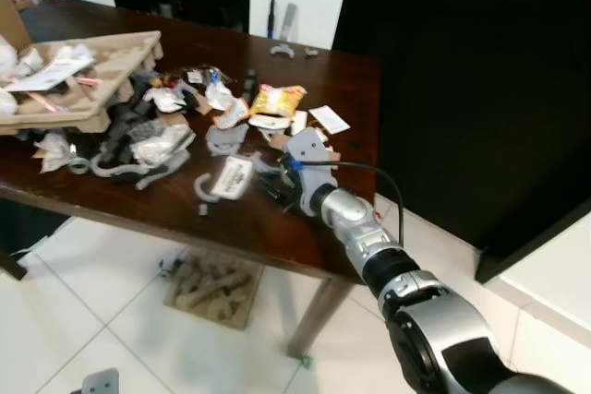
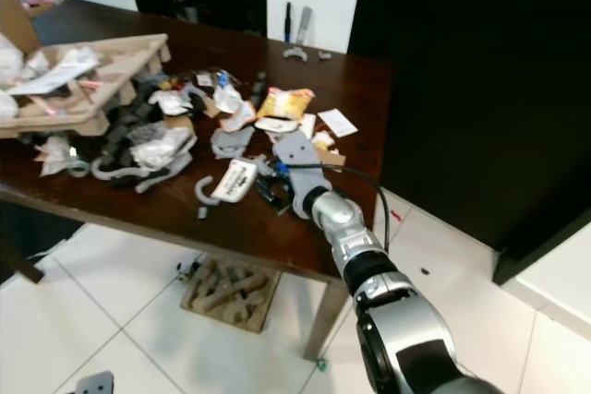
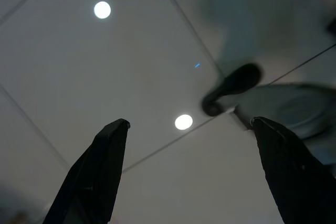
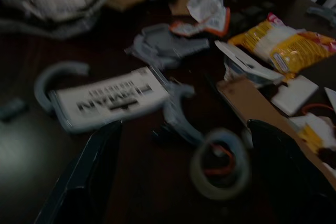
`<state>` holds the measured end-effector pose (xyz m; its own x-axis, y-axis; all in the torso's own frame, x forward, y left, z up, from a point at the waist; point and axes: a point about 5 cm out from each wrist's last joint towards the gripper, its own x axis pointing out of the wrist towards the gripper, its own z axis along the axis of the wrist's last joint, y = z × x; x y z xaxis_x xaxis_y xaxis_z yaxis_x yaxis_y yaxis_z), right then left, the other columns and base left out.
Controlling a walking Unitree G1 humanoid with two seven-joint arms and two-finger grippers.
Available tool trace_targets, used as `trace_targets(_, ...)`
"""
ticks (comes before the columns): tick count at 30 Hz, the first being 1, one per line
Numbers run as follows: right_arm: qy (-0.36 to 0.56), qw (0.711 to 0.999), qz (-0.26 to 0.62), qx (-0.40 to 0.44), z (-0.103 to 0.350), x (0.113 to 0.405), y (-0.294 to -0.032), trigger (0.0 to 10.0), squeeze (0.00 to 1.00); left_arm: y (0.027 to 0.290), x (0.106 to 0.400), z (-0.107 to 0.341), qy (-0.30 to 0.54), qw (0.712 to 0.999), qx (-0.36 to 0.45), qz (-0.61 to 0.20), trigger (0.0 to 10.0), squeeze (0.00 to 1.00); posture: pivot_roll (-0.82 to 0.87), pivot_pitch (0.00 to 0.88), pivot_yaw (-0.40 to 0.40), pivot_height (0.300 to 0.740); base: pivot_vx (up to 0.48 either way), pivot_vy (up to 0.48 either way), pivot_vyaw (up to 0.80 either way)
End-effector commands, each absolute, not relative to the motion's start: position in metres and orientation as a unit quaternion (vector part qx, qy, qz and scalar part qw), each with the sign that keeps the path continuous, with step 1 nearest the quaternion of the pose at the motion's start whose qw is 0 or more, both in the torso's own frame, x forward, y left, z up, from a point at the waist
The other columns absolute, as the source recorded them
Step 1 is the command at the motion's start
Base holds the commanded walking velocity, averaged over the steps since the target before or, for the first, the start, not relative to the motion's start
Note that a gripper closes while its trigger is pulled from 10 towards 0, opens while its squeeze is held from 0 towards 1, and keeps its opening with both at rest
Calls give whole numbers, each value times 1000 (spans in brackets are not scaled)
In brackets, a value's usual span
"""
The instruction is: Picking trash to rubbish bin
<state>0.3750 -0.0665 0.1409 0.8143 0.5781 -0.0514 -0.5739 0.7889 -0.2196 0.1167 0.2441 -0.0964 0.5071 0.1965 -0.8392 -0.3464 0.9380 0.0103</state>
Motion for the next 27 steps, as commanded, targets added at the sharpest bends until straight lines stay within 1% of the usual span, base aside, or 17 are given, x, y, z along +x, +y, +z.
trace_targets(1, -12, 944, 310, -113, 141, 374, -67, 10000, 0, 240, 103, -102, 484, 853, -96, 167, 10000, 0, 238, 109, -84, 740, 0, 0, 706)
trace_targets(19, -16, 937, 326, -127, 140, 371, -63, 10000, 0, 239, 103, -102, 485, 854, -93, 165, 10000, 0, 231, 115, -82, 740, 0, 0, 707)
trace_targets(27, -5, 944, 294, -148, 138, 375, -70, 10000, 0, 237, 104, -102, 484, 855, -93, 162, 10000, 0, 229, 115, -87, 740, 0, 0, 707)
